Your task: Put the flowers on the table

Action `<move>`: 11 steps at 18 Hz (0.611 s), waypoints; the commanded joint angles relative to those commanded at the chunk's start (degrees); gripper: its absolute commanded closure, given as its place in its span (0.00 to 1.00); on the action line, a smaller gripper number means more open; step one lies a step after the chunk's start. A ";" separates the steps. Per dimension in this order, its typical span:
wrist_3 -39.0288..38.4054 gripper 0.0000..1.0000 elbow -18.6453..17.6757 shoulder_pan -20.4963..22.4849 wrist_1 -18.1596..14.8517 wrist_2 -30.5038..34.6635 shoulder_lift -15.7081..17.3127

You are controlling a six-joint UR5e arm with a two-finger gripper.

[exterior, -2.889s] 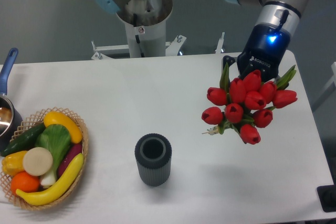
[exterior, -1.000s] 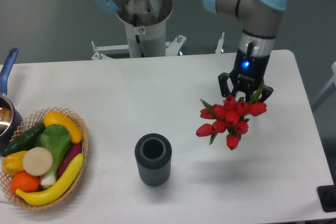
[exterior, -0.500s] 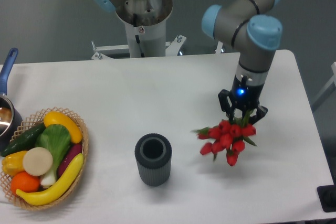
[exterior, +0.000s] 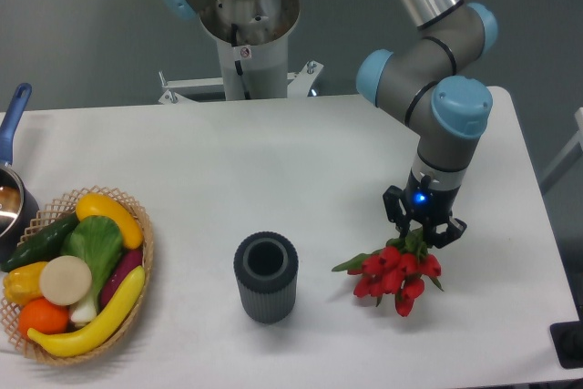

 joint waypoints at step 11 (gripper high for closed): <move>0.44 0.00 4.39 2.81 -3.32 -0.18 7.20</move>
